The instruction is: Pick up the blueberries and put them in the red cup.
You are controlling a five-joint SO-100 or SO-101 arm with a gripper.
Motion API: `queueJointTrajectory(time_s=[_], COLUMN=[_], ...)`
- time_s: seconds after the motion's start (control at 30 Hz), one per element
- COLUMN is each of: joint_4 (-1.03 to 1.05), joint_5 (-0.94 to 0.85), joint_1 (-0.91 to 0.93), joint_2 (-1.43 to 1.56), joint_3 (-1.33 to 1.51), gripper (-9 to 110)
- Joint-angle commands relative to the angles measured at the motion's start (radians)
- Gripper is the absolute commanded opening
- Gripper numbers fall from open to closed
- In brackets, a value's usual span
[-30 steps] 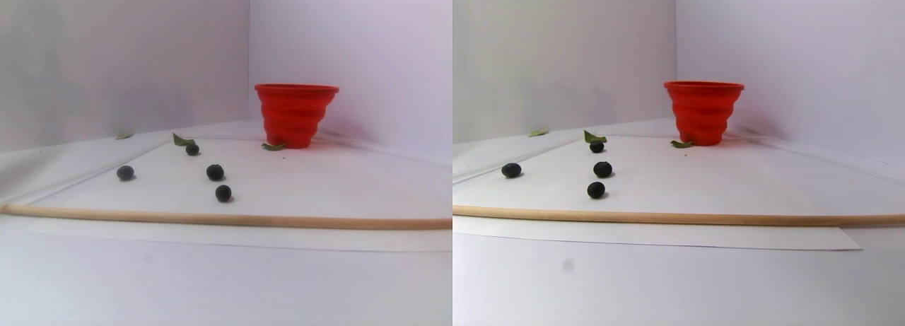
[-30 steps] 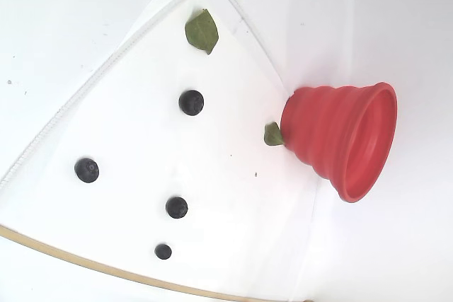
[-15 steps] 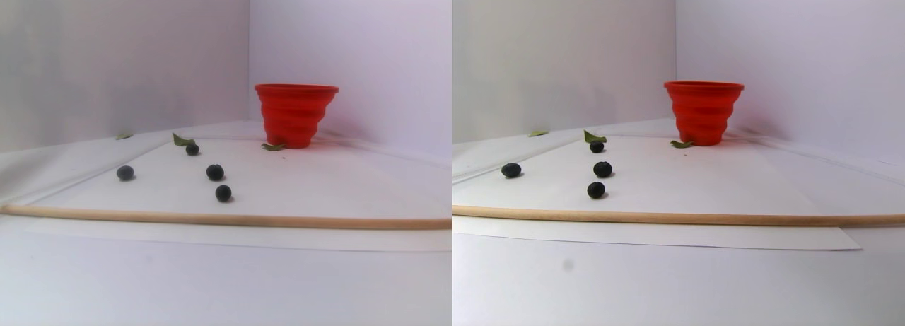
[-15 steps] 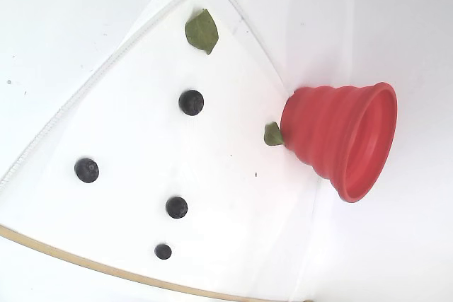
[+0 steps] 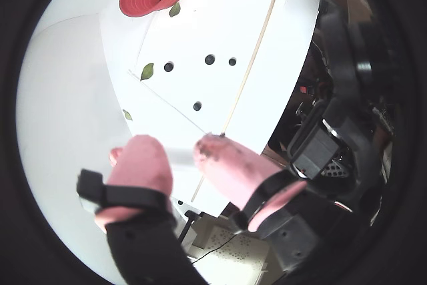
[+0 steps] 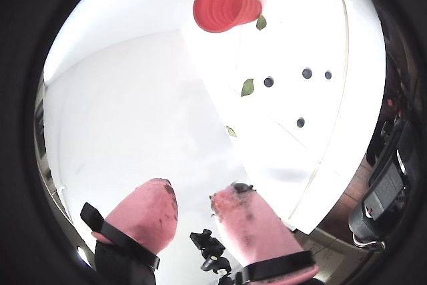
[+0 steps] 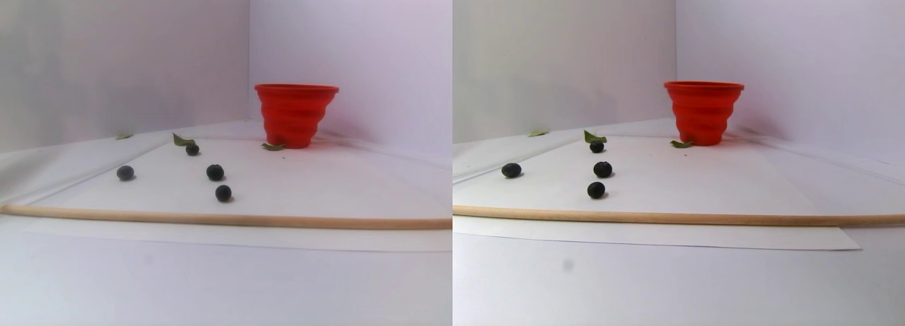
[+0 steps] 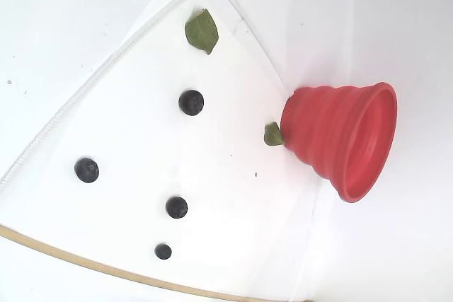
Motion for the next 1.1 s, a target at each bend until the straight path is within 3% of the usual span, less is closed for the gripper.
queueJointTrajectory(time_s=[0.0,0.57,1.0,1.07], joint_4=[0.002,0.002,-0.021,-0.115], joint_5=[-0.005,-0.009,-0.028,-0.055], joint_1=[-0.003,-0.201,-0.239,-0.225], joint_2=[-0.003,-0.005,-0.015,-0.018], joint_3=[-0.021,-0.021,-0.049,-0.078], gripper=[11,11,11,11])
